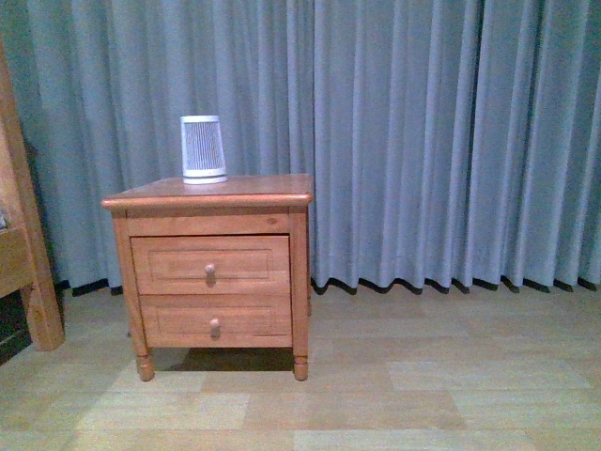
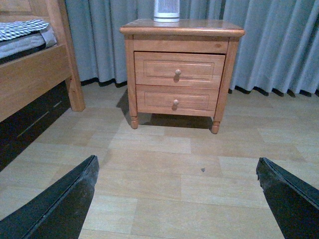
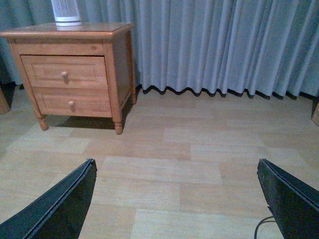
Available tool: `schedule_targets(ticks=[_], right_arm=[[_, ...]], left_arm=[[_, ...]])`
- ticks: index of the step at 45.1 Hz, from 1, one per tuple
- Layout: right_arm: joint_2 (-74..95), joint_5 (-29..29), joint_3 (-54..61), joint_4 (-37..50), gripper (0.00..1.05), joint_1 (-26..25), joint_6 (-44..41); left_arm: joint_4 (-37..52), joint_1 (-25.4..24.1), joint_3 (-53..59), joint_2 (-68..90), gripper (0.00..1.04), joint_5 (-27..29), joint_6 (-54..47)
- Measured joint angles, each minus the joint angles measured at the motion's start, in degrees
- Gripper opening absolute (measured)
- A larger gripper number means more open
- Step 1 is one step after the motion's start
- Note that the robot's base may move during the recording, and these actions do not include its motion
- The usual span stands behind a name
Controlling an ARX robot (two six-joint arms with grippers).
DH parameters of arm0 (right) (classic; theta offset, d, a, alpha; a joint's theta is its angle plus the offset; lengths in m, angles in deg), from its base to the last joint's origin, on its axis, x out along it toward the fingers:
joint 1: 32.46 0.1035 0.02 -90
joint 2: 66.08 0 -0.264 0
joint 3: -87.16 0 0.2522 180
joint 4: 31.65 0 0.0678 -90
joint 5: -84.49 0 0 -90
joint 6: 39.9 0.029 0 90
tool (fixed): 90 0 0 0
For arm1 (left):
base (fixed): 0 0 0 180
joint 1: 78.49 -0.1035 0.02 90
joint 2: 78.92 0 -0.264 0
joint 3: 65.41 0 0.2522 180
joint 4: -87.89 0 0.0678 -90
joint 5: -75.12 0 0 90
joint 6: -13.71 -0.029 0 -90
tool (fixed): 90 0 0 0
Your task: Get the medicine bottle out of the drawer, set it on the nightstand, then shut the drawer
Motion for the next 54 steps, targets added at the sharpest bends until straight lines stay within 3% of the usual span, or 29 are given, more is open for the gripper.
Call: schedule_targets(ticks=[54], right_arm=[[0.0,0.0,0.0,0.0,0.98,0.0,0.0]], left_arm=[[0.0,0.0,0.0,0.0,0.98,0.0,0.0]])
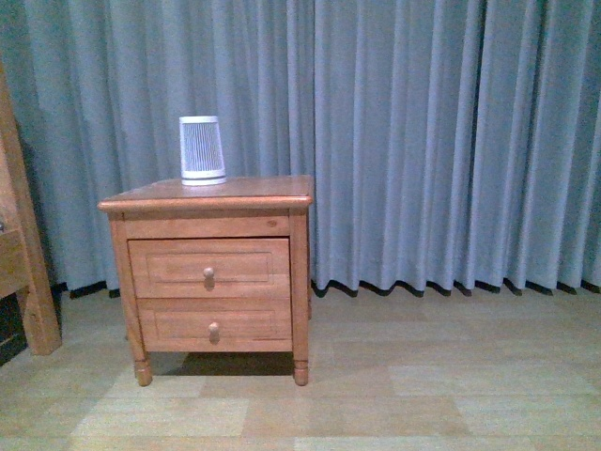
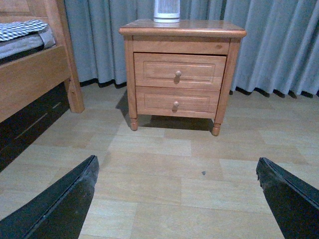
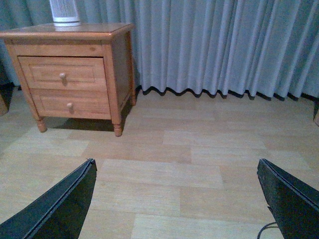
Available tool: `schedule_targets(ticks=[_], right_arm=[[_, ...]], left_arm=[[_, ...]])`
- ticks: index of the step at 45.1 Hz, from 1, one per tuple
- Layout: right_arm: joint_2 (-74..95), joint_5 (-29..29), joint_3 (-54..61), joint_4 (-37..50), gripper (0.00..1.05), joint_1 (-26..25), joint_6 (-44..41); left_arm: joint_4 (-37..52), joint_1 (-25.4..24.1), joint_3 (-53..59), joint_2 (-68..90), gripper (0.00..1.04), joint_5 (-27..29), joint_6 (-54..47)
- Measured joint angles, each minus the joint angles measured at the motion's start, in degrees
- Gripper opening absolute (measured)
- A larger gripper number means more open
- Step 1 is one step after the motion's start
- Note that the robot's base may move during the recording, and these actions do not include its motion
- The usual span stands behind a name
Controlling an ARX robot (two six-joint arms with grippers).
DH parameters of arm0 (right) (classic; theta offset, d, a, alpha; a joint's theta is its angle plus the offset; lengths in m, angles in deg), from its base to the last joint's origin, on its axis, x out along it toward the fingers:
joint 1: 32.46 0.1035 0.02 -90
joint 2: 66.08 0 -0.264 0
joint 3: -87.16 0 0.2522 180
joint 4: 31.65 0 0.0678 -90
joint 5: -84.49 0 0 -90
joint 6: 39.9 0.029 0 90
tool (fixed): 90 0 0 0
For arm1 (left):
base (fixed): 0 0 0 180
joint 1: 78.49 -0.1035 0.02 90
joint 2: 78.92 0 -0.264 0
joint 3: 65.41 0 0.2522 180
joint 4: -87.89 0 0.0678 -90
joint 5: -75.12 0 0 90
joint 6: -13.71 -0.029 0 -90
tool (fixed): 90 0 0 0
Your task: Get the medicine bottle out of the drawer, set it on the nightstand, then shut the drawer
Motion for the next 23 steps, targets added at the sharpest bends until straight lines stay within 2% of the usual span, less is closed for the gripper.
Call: schedule_targets(ticks=[23], right_arm=[[0.0,0.0,0.0,0.0,0.98,0.0,0.0]], left_arm=[[0.0,0.0,0.0,0.0,0.98,0.0,0.0]])
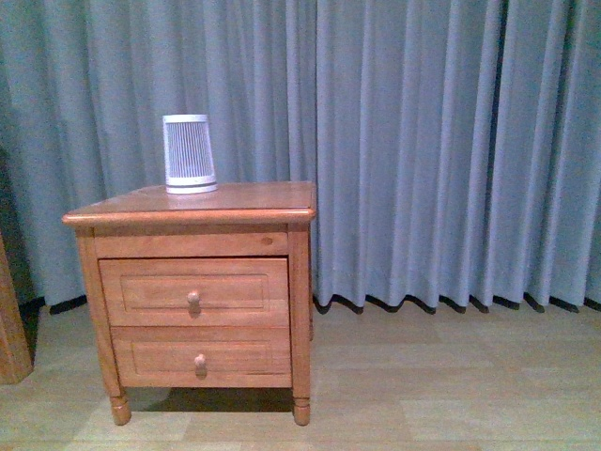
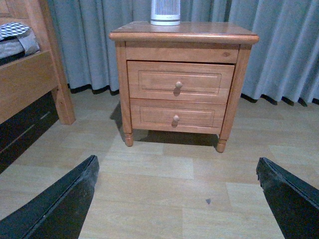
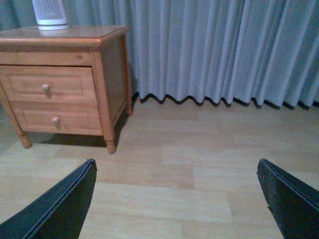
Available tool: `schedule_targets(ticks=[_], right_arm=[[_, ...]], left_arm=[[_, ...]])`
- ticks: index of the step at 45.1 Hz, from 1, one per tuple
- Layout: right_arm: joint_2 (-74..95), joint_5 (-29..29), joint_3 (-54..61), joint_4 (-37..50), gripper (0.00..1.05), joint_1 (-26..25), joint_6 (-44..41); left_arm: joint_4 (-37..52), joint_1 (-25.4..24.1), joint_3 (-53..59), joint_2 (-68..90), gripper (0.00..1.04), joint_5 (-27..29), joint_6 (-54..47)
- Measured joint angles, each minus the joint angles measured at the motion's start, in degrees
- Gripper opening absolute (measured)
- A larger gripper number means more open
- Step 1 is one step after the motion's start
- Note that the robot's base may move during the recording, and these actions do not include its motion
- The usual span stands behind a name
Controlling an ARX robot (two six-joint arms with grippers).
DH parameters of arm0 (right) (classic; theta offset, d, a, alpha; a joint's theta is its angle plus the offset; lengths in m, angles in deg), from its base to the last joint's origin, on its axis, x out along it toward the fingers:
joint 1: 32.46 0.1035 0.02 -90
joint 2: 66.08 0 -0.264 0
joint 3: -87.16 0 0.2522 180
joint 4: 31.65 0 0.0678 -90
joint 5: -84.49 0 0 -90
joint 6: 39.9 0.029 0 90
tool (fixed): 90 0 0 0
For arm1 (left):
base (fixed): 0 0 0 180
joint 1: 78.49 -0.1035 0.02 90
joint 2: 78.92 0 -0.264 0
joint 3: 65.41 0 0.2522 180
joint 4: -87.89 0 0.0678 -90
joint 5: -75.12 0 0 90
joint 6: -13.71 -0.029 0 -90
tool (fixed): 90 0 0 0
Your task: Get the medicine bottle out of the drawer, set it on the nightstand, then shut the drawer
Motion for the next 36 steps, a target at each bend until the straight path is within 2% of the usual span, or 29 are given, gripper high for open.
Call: schedule_targets(ticks=[30,33,36], right_arm=[[0.0,0.1,0.0,0.0,0.98,0.0,0.0],[0.0,0.1,0.0,0.0,0.98,0.0,0.0],[0.0,0.1,0.0,0.0,0.98,0.0,0.0]], left_arm=[[0.0,0.0,0.0,0.0,0.98,0.0,0.0],[-7.1,-0.4,-2.8,5.7,0.98,-2.1,6.0],[-0.7,-1.7,-3.1,15.8,0.98,-3.0,9.1]])
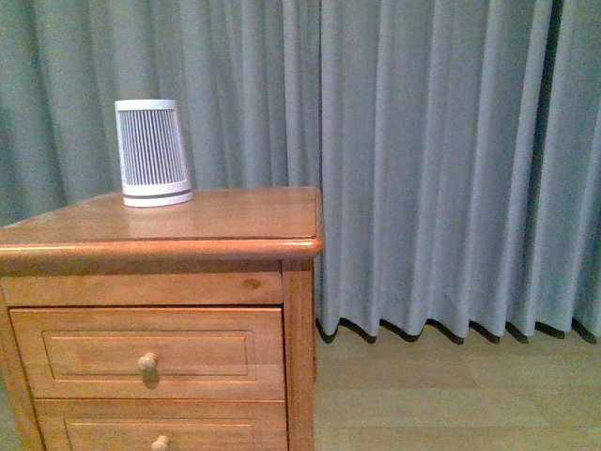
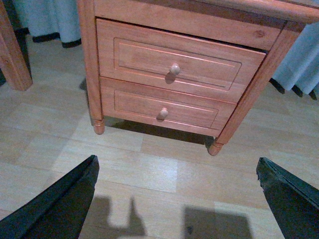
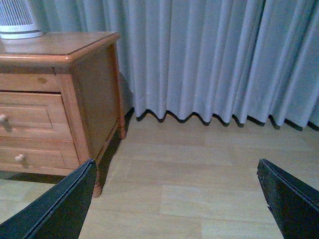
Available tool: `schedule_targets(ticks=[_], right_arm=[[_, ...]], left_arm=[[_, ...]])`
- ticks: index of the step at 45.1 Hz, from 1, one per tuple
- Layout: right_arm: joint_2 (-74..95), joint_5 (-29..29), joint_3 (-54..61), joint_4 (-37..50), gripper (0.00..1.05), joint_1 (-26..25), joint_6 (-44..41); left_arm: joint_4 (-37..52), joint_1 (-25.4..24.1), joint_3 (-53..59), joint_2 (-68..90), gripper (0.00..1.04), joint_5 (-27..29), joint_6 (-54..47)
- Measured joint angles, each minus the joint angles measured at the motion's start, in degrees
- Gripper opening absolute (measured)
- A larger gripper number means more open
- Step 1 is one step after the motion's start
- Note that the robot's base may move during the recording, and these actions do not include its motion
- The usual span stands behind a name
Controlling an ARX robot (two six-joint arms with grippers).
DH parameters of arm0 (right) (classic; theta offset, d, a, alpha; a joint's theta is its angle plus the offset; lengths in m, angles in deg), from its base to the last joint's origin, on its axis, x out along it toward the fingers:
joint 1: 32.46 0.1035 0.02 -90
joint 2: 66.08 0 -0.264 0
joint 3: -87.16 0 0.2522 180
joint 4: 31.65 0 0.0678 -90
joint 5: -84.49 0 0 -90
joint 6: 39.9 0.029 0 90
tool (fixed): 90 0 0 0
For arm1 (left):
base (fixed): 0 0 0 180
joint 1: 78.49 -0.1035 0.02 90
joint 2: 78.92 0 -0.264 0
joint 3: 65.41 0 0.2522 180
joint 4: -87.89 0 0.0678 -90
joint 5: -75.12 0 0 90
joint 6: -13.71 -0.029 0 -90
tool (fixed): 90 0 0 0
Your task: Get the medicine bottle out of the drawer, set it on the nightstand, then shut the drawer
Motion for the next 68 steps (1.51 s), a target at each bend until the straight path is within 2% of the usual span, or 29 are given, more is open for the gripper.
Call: schedule_targets(ticks=[2,6,9,15,19,25,36,51,68], right_arm=[[0.0,0.0,0.0,0.0,0.98,0.0,0.0],[0.0,0.0,0.0,0.0,0.98,0.0,0.0],[0.0,0.0,0.0,0.0,0.98,0.0,0.0],[0.0,0.0,0.0,0.0,0.98,0.0,0.0],[0.0,0.0,0.0,0.0,0.98,0.0,0.0],[0.0,0.0,0.0,0.0,0.98,0.0,0.0],[0.0,0.0,0.0,0.0,0.98,0.0,0.0],[0.0,0.0,0.0,0.0,0.98,0.0,0.0],[0.0,0.0,0.0,0.0,0.98,0.0,0.0]], left_arm=[[7.2,-0.7,-0.5,7.3,0.98,0.1,0.9],[28.0,-0.5,-4.2,29.4,0.98,1.8,0.3],[37.6,0.4,-7.5,41.0,0.98,3.3,-0.7],[50.9,3.0,-15.9,62.6,0.98,5.2,-2.6],[55.2,4.5,-21.2,72.9,0.98,5.9,-4.1],[58.1,5.6,-30.0,86.5,0.98,7.8,-5.5],[60.5,7.0,-42.4,103.3,0.98,7.4,-8.8],[57.0,7.6,-56.8,115.3,0.98,7.2,-10.8],[53.0,7.3,-66.4,122.6,0.98,7.2,-9.4]])
